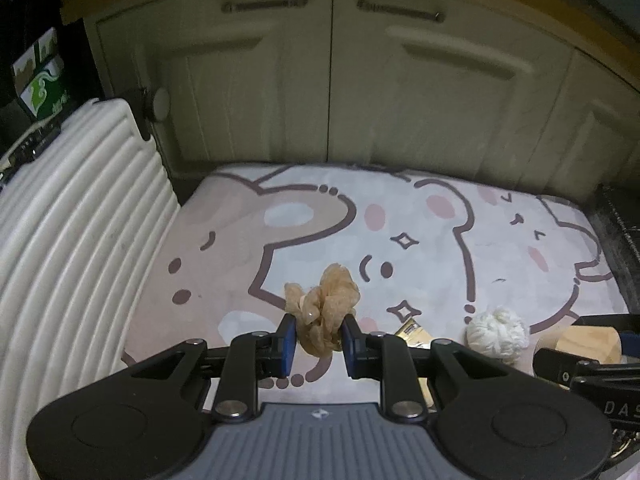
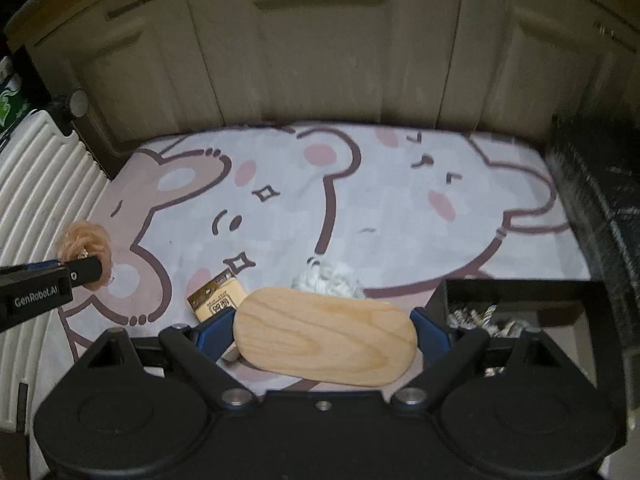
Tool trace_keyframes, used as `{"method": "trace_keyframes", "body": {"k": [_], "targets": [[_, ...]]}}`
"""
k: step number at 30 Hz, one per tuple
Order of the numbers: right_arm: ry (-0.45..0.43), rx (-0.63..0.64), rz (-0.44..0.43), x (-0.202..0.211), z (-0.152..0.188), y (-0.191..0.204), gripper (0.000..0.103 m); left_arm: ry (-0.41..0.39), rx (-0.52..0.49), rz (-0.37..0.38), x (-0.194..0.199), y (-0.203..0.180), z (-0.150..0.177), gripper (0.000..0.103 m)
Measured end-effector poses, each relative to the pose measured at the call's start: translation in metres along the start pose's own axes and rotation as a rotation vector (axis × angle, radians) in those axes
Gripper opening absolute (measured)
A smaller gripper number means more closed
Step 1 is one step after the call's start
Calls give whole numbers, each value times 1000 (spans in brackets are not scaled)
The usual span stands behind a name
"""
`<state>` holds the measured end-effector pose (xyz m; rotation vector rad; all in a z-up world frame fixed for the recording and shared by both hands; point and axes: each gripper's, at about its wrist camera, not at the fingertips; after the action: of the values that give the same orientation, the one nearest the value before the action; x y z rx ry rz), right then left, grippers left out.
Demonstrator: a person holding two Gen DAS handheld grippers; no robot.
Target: Organize objects
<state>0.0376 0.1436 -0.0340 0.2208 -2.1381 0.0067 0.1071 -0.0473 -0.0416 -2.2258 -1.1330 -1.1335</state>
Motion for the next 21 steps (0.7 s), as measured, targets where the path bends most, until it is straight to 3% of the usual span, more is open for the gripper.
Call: {"method": "trace_keyframes", "body": {"k": [13, 21], "targets": [[-116, 75, 45, 33, 2, -12, 93, -87, -119, -21, 35, -20, 1, 25], [-157, 74, 50, 45, 3, -21, 93, -107, -136, -1, 46, -28, 3, 25]]}}
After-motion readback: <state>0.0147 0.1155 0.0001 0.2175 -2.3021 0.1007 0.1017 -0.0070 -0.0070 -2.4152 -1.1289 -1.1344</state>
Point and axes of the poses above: each gripper's, at about its wrist camera, not at the fingertips, and x roughly against the way its jaws point, y to its left, z to its underside, and after that the axes turned 3 degrees about -x, right-handed
